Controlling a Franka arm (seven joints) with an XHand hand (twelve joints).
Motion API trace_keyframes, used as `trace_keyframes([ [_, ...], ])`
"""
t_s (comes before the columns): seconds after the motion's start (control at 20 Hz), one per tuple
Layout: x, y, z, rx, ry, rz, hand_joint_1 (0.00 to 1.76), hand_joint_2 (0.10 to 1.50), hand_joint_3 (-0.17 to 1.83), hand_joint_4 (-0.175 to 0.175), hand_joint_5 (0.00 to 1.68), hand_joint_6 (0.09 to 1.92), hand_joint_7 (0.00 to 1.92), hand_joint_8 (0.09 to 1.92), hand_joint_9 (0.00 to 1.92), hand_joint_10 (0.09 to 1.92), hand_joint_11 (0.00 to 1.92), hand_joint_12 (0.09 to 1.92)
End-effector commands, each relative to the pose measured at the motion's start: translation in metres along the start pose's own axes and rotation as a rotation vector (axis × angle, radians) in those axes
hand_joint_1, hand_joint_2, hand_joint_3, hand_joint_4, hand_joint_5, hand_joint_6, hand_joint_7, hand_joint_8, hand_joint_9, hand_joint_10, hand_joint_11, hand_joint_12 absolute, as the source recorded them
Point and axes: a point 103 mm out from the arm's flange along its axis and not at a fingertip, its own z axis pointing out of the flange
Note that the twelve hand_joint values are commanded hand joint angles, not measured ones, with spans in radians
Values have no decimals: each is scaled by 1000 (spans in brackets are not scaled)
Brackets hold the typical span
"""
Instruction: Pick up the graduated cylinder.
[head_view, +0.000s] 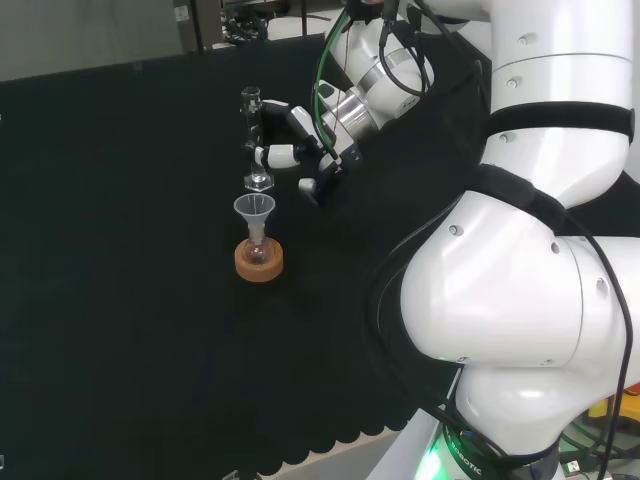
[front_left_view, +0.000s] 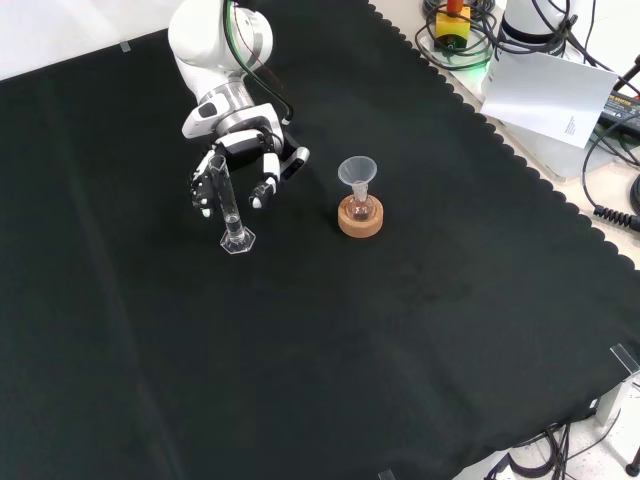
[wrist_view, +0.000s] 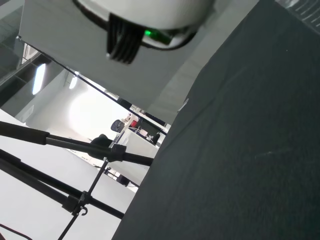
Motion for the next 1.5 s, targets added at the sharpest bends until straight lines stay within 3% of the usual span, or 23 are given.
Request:
trace_keyframes([
  [0.05, -2, 6, 3, -2, -1, 16, 1101, 659, 629, -29, 560, 552, 519, 625, 816, 418, 634, 1142],
  [0.8, -6, 8, 8, -32, -6, 33, 1127, 791, 612, -34, 624, 646, 583, 646, 922, 400, 787, 1058],
  [1.0, -4, 6, 7, -37, -27, 35, 1142, 848, 595, -26, 783, 610, 731, 638, 1039, 342, 947, 959],
  [1.1, -2, 5, 5, -37, -42, 39, 1120, 1025, 287, -87, 844, 968, 820, 633, 1106, 307, 1029, 919],
  [1.15, -2, 5, 4, -37, -51, 42, 1118, 1086, 170, -111, 860, 1061, 855, 626, 1129, 292, 1051, 902],
  [1.3, 3, 6, 1, -23, -128, 51, 1134, 1147, 30, -163, 899, 1119, 959, 572, 1194, 242, 1090, 855],
  [1.5, 10, 9, -4, 28, -261, 44, 1147, 1141, 5, -175, 940, 1085, 1090, 472, 1290, 167, 1144, 798],
])
